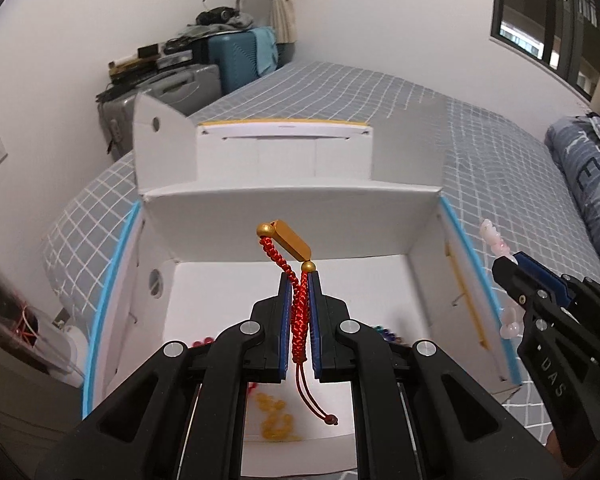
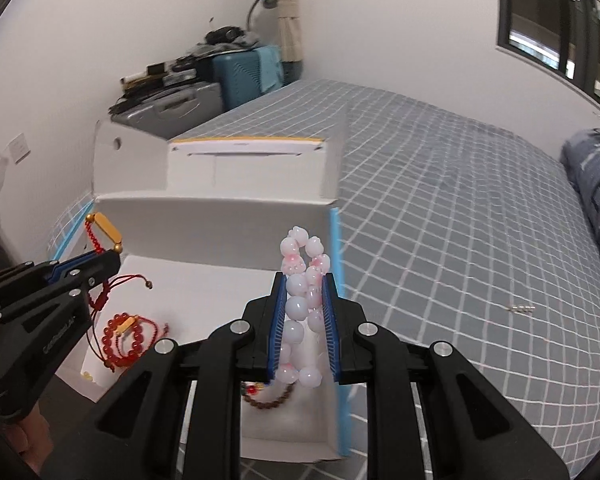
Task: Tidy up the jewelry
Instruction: 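Lift both held bracelets and carry them into the white box, then open both tools to release the bracelets into the box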
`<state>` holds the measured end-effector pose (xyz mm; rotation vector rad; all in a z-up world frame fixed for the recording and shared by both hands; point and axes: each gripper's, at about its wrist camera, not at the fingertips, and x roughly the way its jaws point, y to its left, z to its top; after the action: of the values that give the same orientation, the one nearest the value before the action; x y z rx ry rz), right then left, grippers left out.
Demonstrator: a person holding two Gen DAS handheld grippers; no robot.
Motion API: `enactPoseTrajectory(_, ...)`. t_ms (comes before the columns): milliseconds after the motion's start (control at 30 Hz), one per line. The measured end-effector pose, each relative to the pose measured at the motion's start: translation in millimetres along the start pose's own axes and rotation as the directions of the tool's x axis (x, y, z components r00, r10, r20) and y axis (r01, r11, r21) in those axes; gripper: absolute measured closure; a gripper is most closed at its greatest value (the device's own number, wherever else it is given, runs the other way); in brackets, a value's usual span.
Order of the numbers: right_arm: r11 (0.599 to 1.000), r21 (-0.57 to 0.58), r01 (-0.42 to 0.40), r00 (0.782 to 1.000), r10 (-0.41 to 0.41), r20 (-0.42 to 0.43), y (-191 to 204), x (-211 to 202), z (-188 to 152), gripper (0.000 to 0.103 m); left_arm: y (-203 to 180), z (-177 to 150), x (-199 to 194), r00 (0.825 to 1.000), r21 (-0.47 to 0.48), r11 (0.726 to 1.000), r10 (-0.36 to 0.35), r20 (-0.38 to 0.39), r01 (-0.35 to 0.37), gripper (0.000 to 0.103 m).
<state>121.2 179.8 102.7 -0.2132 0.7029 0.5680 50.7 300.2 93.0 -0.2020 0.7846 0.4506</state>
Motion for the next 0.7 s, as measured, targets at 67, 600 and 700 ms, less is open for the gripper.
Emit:
enactPoseTrajectory(67,1.000,-0.015,-0.008,1.000,0.008,-0.013,9.2,7.7,-2.3,0.086,6.0,-3.0,5.2,1.000,-0.006,1.000,0.009,-0.011,-0.009,0.095)
enactPoseTrajectory(600,0.999,-0.028,-0.015,0.987,0.010,-0.161,25.4,57.4,-15.9,0.086,20.6,-17.1,47.0,0.990,-0.013,0.999,0.044,-0.131,-0.046,0.095)
enactPoseTrajectory(700,0.999,-0.036,-0.015,0.983,0.009,-0.185,27.3,62.1,-17.8,0.086,20.7,-19.5,57.3,0.985,-0.009,0.999,0.050,-0.164,-0.052,0.095)
